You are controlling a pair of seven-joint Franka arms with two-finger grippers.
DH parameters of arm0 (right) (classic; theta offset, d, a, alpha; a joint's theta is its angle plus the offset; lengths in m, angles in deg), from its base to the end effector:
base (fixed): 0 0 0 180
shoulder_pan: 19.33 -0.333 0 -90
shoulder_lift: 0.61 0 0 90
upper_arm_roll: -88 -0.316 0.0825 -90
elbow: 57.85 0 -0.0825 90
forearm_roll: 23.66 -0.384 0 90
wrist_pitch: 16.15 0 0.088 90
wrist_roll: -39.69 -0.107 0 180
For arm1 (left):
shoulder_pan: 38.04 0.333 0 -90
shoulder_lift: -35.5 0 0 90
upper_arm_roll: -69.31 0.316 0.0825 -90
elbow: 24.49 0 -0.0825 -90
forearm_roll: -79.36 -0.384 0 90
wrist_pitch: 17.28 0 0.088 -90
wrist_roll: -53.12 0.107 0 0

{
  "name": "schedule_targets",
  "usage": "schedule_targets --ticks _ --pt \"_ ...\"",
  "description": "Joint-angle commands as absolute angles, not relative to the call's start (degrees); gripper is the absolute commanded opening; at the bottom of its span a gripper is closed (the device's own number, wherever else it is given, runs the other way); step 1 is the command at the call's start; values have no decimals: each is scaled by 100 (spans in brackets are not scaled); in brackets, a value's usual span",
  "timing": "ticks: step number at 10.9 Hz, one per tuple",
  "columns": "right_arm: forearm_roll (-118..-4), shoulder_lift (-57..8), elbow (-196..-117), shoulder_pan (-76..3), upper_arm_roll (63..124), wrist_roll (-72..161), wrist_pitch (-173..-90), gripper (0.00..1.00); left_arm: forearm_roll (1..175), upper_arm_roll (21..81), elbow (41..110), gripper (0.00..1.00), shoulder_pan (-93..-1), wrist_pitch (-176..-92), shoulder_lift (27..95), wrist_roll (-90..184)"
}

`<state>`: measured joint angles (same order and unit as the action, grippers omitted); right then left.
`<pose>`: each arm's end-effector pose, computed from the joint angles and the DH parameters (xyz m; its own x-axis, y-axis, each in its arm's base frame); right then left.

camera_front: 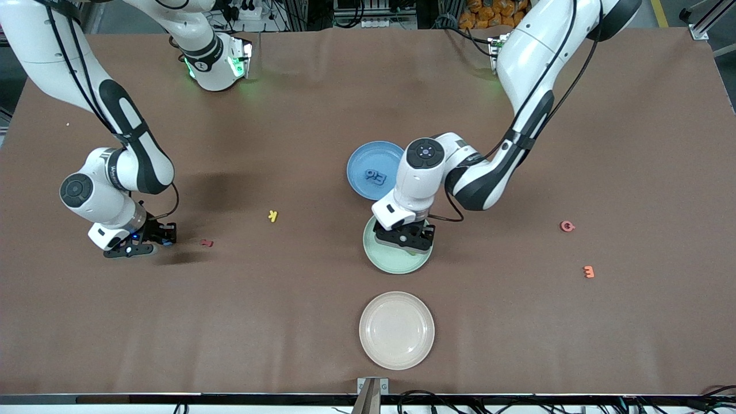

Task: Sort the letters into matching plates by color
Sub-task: 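Drop the P into the green plate while the right gripper lifts the G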

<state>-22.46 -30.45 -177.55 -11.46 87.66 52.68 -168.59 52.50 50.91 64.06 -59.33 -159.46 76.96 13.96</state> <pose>0.5829 -0.0764 0.1745 0.9925 0.1128 0.0475 0.1121 -0.9935 0.0188 0.5854 -0.4341 0.2659 0.9312 -0.2249 0.2869 -0.2429 -0.9696 0.0283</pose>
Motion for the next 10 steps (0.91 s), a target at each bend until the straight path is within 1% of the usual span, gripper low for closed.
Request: schedule_targets --ticks 1,3,5,7,8,10 --pt "-2278 -3040 -17826 -1063 8712 5349 -16943 24 5045 5209 6498 100 -5643 -15843 7164 1487" --pt "-2278 -2848 -17808 -1072 8694 5331 -16681 22 5062 5217 6455 100 -5589 -15468 6900 1891" --pt "-2278 -2645 -17782 -1072 8677 5340 -16311 22 5054 5235 6455 100 -5510 -15037 6618 2146" --pt "-2278 -2505 -17773 -1107 8607 5322 -16135 22 5089 5235 6455 100 -5466 -14781 6363 2200" --pt "-2278 -2408 -17773 -1116 8502 5305 -15934 22 5071 5235 6455 100 -5396 -14562 6206 2261" --pt "-2278 -2276 -17773 -1343 8448 5157 -15801 22 5159 5235 6455 100 -5334 -14236 5880 2464"
